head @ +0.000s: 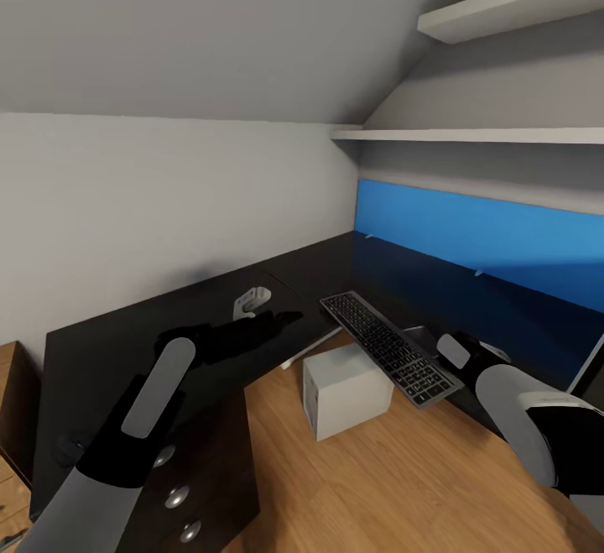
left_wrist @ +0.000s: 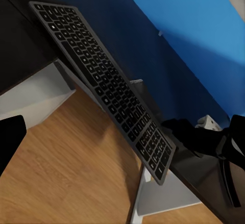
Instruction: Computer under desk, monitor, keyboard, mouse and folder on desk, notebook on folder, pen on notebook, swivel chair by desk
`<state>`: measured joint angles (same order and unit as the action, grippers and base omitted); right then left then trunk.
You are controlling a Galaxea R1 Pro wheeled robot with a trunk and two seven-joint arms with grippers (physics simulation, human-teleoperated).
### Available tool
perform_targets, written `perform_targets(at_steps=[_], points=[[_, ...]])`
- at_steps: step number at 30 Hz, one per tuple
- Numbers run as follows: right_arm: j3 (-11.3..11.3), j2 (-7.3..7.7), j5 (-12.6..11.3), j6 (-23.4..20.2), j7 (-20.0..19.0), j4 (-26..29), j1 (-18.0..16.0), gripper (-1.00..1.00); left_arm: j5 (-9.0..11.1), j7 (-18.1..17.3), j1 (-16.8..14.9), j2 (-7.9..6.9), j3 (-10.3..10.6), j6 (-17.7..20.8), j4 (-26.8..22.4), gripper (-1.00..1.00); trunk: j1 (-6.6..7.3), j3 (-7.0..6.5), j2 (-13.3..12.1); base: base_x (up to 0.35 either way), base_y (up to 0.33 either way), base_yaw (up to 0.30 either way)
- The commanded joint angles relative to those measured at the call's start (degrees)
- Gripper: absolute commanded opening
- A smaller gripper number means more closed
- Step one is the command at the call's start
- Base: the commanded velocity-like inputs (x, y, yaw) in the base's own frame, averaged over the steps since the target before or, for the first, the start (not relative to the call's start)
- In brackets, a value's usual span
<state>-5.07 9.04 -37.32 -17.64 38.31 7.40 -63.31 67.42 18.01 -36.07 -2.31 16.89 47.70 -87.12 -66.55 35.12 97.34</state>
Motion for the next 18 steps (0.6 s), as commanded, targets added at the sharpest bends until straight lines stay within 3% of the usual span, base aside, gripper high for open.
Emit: perform_targets(at_steps=[1, 5, 18], points=[[0.0, 0.02, -1.3, -0.7, 0.2, -0.2, 0.0, 1.00, 0.6, 0.6, -0.1, -0.05, 0.1, 0.0, -0.1, 1.00, 0.00, 0.07, 0.0, 0.000, 0.000, 0.000], [-1.9, 0.01, -1.3, -2.5, 0.2, -0.2, 0.0, 1.00, 0.7, 0.5, -0.1, -0.06, 0.1, 0.0, -0.1, 1.00, 0.00, 0.07, 0.0, 0.000, 0.000, 0.000], [-2.1, 0.01, -1.3, -2.7, 0.1, -0.2, 0.0, 1.00, 0.8, 0.4, -0.1, -0.06, 0.1, 0.0, -0.1, 1.00, 0.00, 0.07, 0.0, -0.041, 0.000, 0.000]])
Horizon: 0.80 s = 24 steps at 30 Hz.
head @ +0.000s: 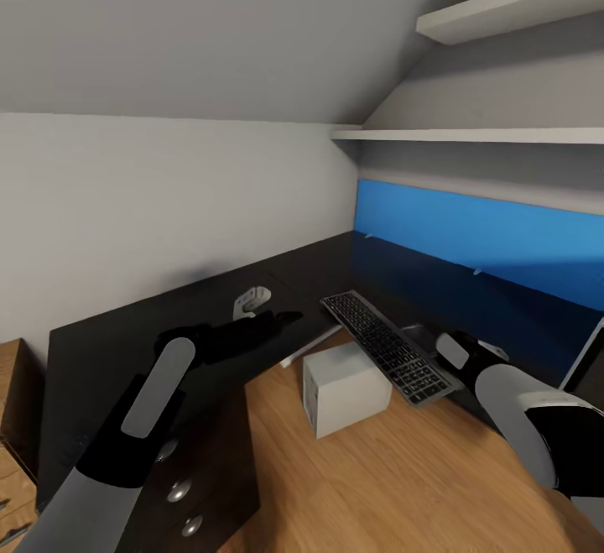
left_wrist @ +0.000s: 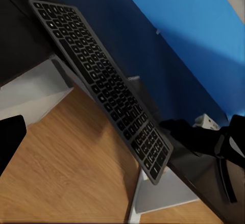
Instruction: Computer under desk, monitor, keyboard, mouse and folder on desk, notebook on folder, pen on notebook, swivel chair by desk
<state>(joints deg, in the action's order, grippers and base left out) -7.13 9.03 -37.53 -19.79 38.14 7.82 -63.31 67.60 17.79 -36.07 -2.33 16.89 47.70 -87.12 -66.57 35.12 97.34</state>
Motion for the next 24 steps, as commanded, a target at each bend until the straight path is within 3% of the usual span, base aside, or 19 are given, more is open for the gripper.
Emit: perform_targets(at_steps=[1, 12, 18, 24], points=[[-0.1, 0.03, -1.1, -0.6, 0.3, -0.6, 0.0, 1.00, 0.6, 0.6, -0.1, -0.04, 0.1, 0.0, -0.1, 1.00, 0.02, 0.07, 0.0, -0.196, 0.000, 0.000], [-0.1, -0.11, -1.2, -0.4, 0.1, -0.6, 0.0, 1.00, 0.6, 0.5, -0.1, -0.04, 0.1, 0.0, 0.0, 1.00, 0.02, 0.07, 0.0, -0.034, 0.000, 0.000], [-0.1, -1.71, -1.1, -0.2, -0.1, -0.5, 0.0, 1.00, 0.6, 0.5, -0.1, -0.04, 0.1, 0.0, 0.0, 1.00, 0.02, 0.07, 0.0, 0.000, 0.000, 0.000], [-0.1, -2.06, -1.1, -0.2, -0.2, -0.4, 0.0, 1.00, 0.6, 0.5, 0.0, -0.04, 0.1, 0.0, 0.0, 1.00, 0.02, 0.07, 0.0, -0.034, 0.031, 0.000]])
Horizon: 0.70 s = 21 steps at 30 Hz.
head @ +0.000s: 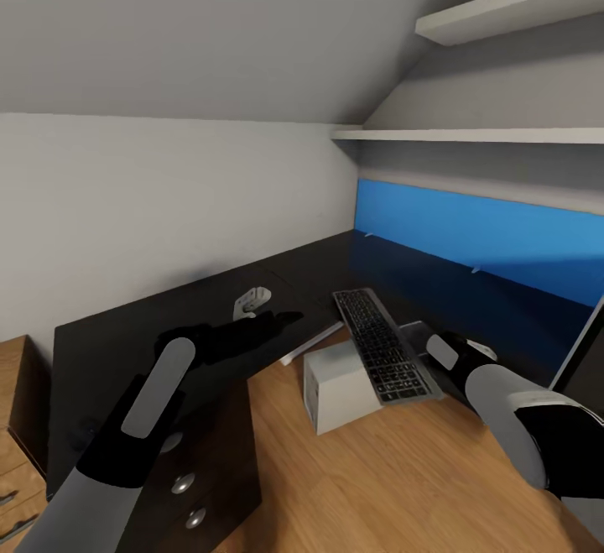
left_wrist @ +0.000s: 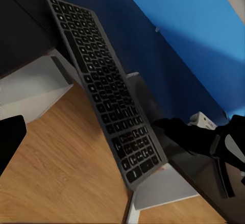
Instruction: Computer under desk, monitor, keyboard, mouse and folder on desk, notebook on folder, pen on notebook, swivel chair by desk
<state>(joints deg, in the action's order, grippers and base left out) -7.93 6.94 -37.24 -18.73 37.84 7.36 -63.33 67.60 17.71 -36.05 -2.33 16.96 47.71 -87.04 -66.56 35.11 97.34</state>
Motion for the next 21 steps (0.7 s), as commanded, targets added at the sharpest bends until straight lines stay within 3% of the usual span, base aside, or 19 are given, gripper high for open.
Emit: perform_targets(at_steps=[1, 21], points=[[0.7, 0.01, -1.4, -1.2, 0.1, 0.0, 0.0, 1.00, 0.6, 0.6, -0.1, -0.04, 0.1, 0.0, -0.1, 1.00, 0.01, 0.08, 0.0, -0.056, 0.051, 0.000], [0.7, -0.08, -1.5, -1.2, 0.1, 0.4, 0.0, 1.00, 0.6, 0.6, -0.1, -0.04, 0.1, 0.0, 0.0, 1.00, 0.01, 0.08, 0.0, -0.005, 0.005, 0.000]])
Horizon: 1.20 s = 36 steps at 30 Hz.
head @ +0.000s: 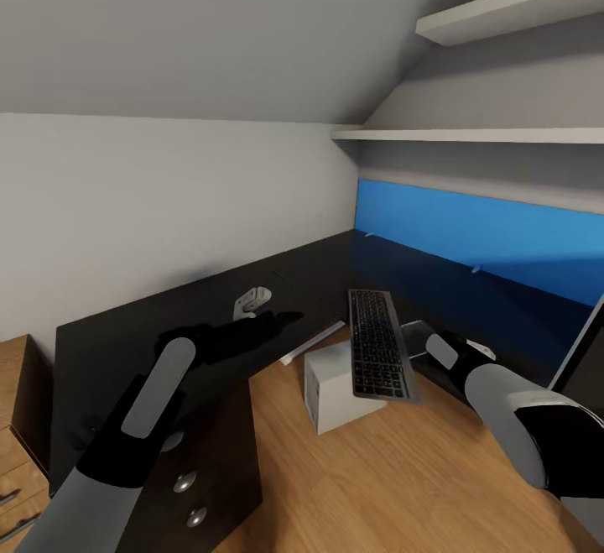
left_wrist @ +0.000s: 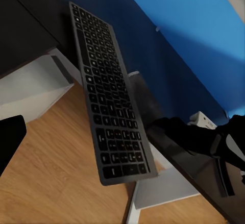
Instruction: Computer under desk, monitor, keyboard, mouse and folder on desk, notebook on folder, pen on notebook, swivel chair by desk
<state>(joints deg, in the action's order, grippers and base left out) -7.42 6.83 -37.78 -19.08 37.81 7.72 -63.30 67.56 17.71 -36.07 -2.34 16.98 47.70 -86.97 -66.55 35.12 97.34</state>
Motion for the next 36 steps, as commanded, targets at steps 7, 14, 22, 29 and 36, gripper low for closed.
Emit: perform_targets(at_steps=[7, 14, 22, 29, 36], points=[[0.2, 0.02, -1.0, -0.9, 0.2, 0.0, 0.0, 1.00, 0.6, 0.8, -0.1, -0.04, 0.2, -0.1, 0.0, 1.00, 1.10, -0.83, -2.0, 0.000, 0.000, 0.000], [0.1, -0.28, -0.9, -0.8, 0.1, 0.0, 0.0, 1.00, 0.6, 1.0, 0.0, 0.01, 0.2, 0.0, 0.3, 1.00, 2.20, -1.72, -4.0, 0.000, 0.000, 0.000], [0.1, -0.81, 1.0, -0.3, 0.3, 0.1, 0.0, 1.00, 0.3, 1.0, -0.1, 0.11, 0.3, -0.1, 3.9, 1.00, 2.20, -1.72, -4.0, 0.000, 0.000, 0.000], [0.1, -0.88, 1.9, 1.5, 0.4, 0.1, 0.0, 1.00, 0.1, 1.0, -0.1, 0.12, 0.3, -0.1, 4.3, 1.00, 2.20, -1.72, -4.0, 0.000, 0.000, 0.000], [0.1, -1.01, 2.1, 1.9, 0.5, 0.1, 0.0, 1.00, 0.0, 0.8, -0.1, 0.14, 0.3, -0.2, 4.2, 1.00, 2.20, -1.72, -4.0, 0.000, 0.000, 0.000]])
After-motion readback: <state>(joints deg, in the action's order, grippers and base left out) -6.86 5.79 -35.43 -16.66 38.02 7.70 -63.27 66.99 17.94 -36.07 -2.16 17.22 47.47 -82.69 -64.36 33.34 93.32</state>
